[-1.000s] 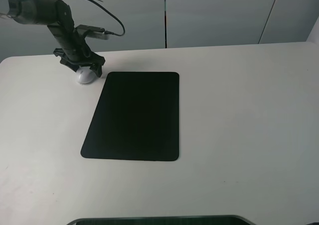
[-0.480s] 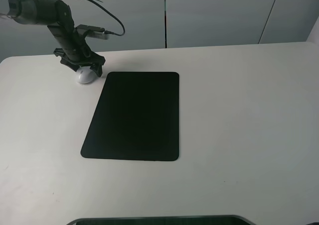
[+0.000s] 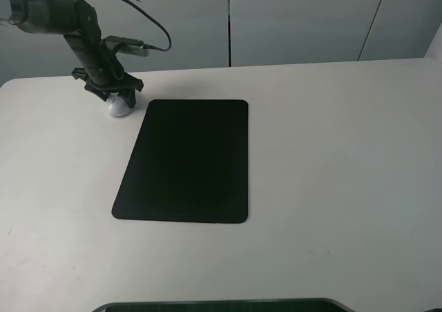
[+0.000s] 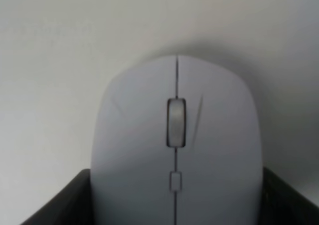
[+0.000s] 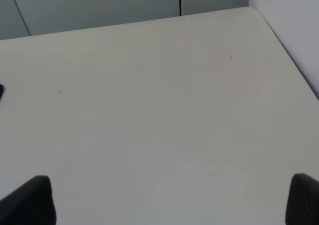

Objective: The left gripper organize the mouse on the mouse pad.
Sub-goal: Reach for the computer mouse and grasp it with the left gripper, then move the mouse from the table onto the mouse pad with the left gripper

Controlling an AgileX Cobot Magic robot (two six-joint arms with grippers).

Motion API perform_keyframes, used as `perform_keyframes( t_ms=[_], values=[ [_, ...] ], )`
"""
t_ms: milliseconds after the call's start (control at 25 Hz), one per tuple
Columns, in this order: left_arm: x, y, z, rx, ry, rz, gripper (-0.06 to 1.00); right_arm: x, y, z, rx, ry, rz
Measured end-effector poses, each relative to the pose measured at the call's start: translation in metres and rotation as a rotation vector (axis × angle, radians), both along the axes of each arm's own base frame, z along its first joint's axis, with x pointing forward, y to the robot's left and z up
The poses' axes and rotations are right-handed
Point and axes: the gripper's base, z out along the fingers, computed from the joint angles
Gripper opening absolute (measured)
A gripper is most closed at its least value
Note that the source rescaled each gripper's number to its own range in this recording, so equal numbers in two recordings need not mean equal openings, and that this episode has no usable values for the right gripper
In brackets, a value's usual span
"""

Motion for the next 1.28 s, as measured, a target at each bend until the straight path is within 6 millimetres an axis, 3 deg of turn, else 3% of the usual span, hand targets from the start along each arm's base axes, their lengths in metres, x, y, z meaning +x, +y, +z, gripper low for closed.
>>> perform_keyframes(
  t_ms=[520, 1000, 1280],
  values=[
    [0.005, 0.002, 0.009, 0.005, 0.022, 0.008, 0.00, 0.000, 0.000, 0.000, 0.000, 0.000, 0.000],
    [-0.002, 0.004, 0.024, -0.005, 0.082, 0.201, 0.00, 0.000, 0.000, 0.000, 0.003, 0.000, -0.002],
    [-0.011, -0.017, 0.036, 0.037, 0.100, 0.242, 0.00, 0.000, 0.000, 0.000, 0.005, -0.001, -0.003]
  ],
)
